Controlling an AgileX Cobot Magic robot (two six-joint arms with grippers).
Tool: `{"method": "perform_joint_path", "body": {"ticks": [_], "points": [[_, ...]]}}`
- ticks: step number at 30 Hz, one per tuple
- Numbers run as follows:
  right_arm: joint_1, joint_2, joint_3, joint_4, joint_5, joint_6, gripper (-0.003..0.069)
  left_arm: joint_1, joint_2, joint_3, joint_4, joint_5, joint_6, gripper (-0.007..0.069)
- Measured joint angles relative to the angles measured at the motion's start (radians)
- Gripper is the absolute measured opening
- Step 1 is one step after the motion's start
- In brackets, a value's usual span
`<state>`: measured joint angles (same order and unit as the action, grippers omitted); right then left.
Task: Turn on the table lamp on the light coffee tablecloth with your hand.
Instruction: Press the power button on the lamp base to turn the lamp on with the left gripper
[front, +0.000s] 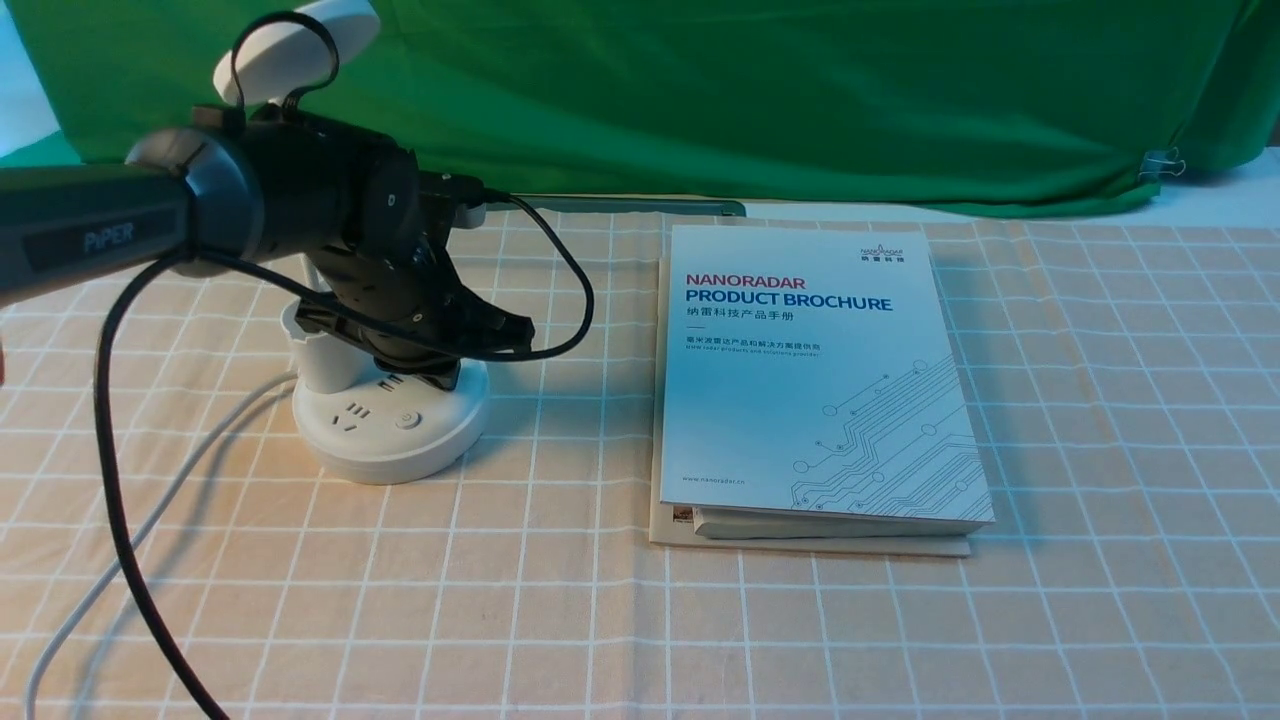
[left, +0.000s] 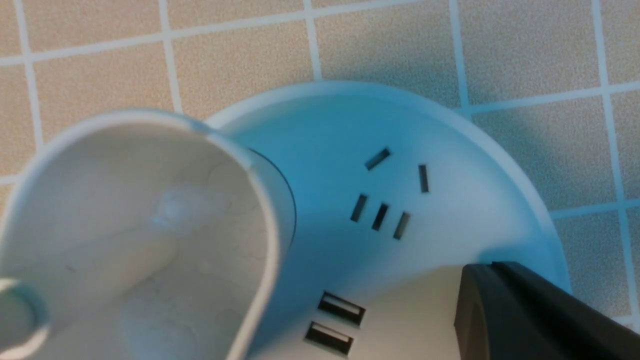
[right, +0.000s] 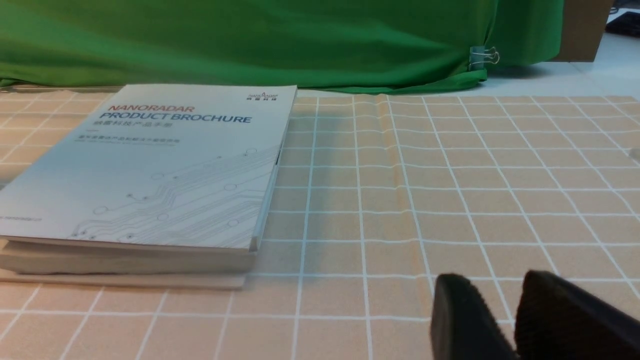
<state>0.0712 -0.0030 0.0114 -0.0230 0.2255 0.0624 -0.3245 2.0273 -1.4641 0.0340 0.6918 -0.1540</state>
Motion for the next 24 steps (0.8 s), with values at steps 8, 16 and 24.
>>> {"method": "perform_joint_path", "body": {"ticks": [8,16,24], "points": [[0.000,0.000,0.000,0.000,0.000,0.000,0.0238,0.000,0.028,-0.012,-0.014,0.019,0.045,0.0000],[0.000,0.000,0.000,0.000,0.000,0.000,0.0238,-0.014,-0.044,0.015,-0.034,0.034,0.044,0.0000],[0.000,0.000,0.000,0.000,-0.001,0.000,0.0238,-0.019,-0.105,0.018,-0.011,-0.035,-0.004,0.0000]]}}
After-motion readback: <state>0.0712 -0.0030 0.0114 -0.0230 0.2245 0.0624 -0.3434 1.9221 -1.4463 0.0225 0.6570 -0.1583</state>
